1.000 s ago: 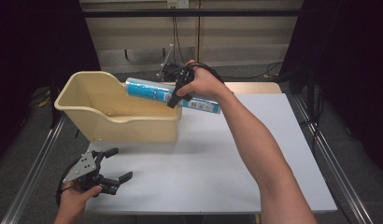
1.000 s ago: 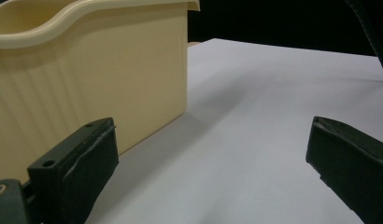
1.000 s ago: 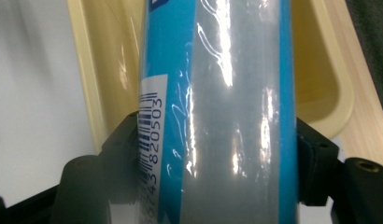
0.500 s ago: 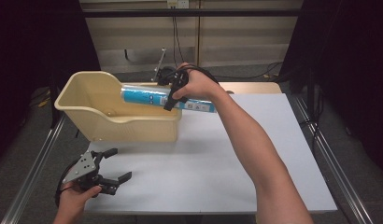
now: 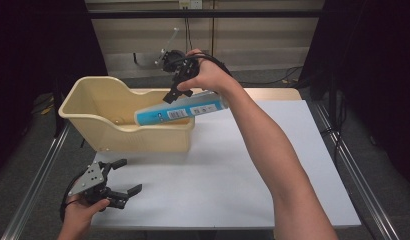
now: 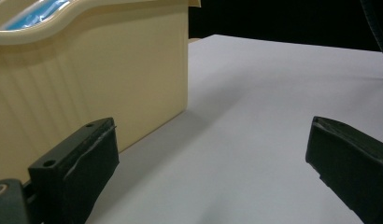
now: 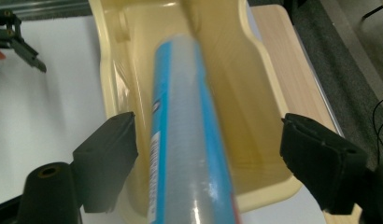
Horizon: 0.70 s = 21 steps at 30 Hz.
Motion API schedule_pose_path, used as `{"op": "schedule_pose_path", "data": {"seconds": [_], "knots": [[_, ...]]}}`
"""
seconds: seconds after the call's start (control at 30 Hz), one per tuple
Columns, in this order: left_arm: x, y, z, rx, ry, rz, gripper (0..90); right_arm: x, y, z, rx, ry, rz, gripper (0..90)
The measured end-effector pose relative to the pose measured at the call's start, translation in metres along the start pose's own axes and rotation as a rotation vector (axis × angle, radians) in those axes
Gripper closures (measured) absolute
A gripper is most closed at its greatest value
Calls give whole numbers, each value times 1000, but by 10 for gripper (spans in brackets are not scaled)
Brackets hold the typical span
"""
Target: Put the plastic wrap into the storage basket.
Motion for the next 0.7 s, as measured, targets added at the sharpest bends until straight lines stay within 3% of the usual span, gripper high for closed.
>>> {"op": "schedule_pose_path", "data": {"seconds": [0.07, 0.13, 0.17, 0.27, 0.4, 0.7], "knots": [[0, -1, -1, -10, 0, -5, 24, -3, -3, 0, -13, 24, 22, 130], [1, -2, -2, -14, -1, -4, 24, -4, -6, 4, 22, 28, 29, 97], [1, -3, -2, -15, 9, -9, 24, -1, -7, 7, 44, 40, 13, 77], [2, -3, -1, -7, 0, -4, 24, 7, -10, 9, 27, 68, 12, 69], [1, -1, 0, -7, 3, -7, 24, 18, -15, 6, 26, 84, 39, 60], [2, -1, 0, -21, 3, -12, 24, 46, -37, 4, 74, 130, 104, 52]]}}
Point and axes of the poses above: each handheld gripper's, and its own axes: y roughly forward along the jaws, x roughly out of its underside, z roughly to its right, the point moved 7 cm from there along y, roughly forward along the jaws, and after that the axes turned 13 degrees about -y, right-handed, at the moved point
